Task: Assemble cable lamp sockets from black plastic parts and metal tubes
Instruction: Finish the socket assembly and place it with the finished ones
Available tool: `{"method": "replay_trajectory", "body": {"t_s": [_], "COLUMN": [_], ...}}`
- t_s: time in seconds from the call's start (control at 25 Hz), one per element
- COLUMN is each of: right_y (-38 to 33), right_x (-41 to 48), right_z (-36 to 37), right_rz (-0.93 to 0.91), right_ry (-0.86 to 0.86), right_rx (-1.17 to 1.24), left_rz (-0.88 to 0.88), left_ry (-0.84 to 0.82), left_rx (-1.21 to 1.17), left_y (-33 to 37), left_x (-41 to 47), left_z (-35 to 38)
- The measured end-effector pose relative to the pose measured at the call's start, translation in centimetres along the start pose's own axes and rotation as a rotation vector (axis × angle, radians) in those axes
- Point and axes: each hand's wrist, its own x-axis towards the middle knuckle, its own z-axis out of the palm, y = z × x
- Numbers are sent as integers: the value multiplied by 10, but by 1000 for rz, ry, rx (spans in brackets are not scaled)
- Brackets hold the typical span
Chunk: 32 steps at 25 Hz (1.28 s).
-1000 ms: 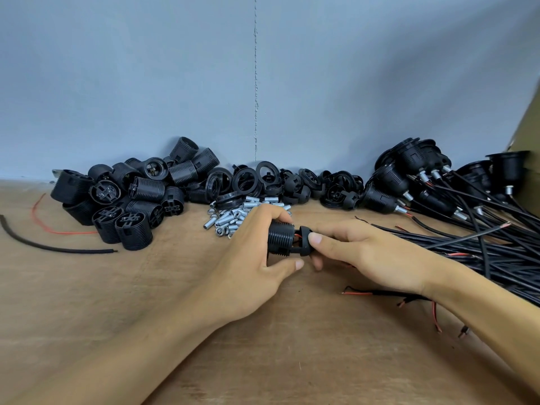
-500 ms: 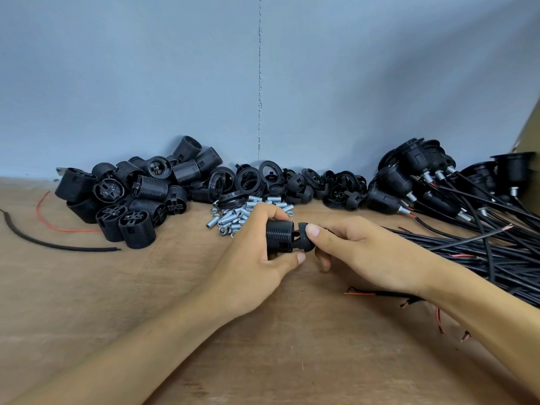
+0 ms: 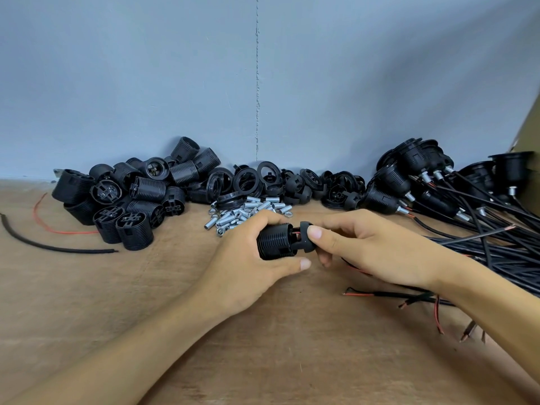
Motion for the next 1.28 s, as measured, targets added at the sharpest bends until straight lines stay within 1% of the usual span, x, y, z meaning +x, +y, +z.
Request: {"method": "replay_trajectory", "body": {"t_s": [0.24,0.44,0.6,0.8,0.96,1.08,1.28], "right_y": [-7,0,-3,7,7,10,14], "right_x": [-3,-2,-2,-1,0,1,0], "right_z": [-9,-15,-13,-15,-14,-15,-16], "right_rz": [-71,-28,-63,-7,-41,-59,-46], "right_ry": [-95,-153,-188,-205,-217,-209,-227], "right_rx": [-49,-117,-73,-40,-25,-62,-7], "left_rz": [62,44,41,19,10,-3,-10], "left_ry": [-79,-54,-39,-59,-70,-81,-82], "left_rx": [64,97,123,107,92,58,10], "left_y": [3,2,2,1,0,0,-1], "left_x": [-3,-3,-3,-4,-5,-5,-4], "left_z": [-2,1,2,0,-1,-1,-2]}}
